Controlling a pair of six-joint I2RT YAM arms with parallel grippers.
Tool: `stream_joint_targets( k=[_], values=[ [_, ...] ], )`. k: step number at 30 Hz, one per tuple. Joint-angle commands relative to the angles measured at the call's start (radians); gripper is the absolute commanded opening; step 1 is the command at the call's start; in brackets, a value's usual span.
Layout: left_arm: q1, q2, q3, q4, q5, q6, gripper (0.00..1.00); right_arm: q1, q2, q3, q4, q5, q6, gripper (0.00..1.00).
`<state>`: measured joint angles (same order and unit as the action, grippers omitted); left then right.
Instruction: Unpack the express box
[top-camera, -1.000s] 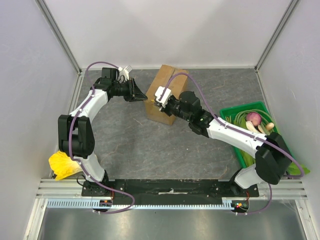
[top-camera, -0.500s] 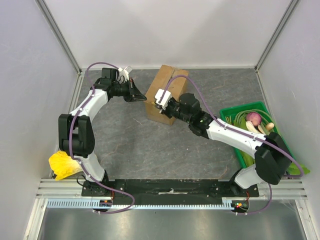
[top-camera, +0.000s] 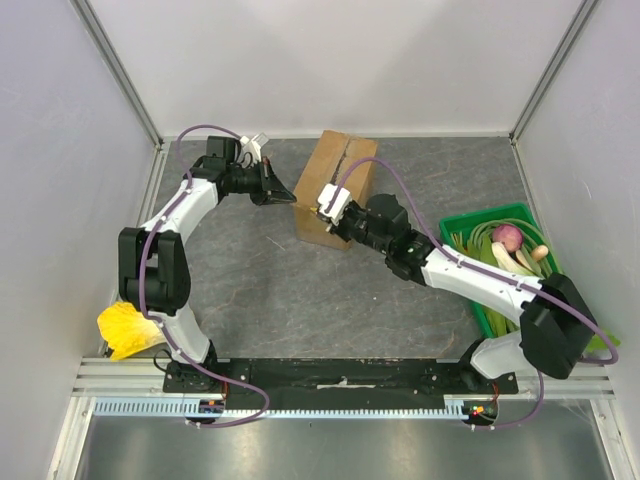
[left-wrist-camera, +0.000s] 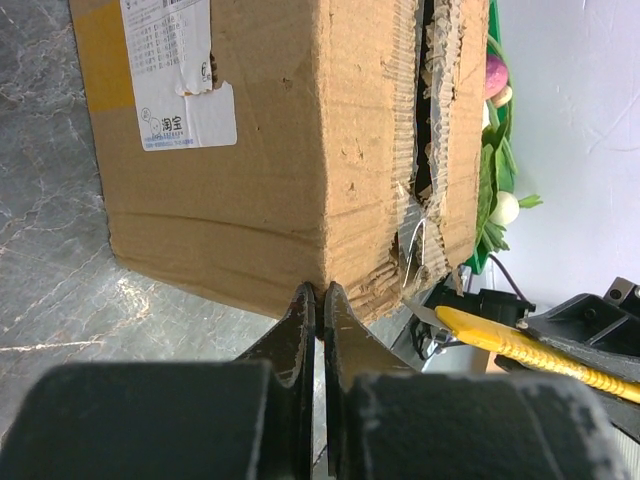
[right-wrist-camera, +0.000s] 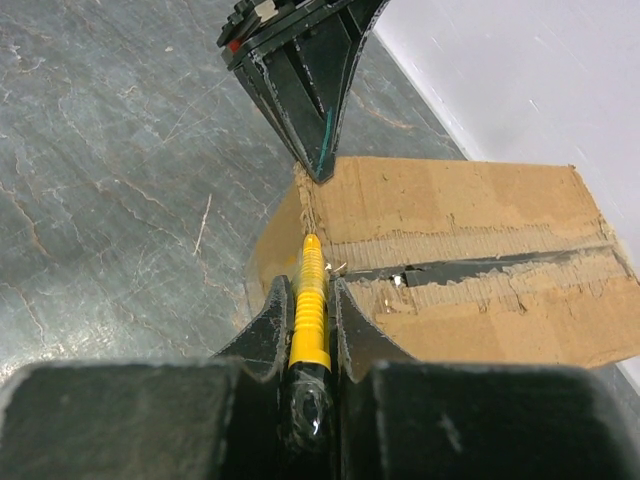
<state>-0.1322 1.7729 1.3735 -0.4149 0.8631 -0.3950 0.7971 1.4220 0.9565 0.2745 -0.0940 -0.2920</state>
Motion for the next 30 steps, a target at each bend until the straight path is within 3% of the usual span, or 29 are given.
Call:
stream_joint_targets(
  k=[1,19,30],
  values=[
    [0.008,-0.007,0.007,0.011,-0.035,0.038,0.02,0.001,-0.043,-0.05,-0.07,0.043,-0.004,0.0],
    [0.008,-0.013,0.007,0.011,-0.021,0.044,0.02,-0.001,-0.143,-0.045,-0.069,0.119,-0.03,0.0],
    [0.008,-0.018,0.021,0.013,0.019,0.033,0.02,-0.001,-0.261,-0.015,-0.182,0.165,-0.001,0.0]
  ],
)
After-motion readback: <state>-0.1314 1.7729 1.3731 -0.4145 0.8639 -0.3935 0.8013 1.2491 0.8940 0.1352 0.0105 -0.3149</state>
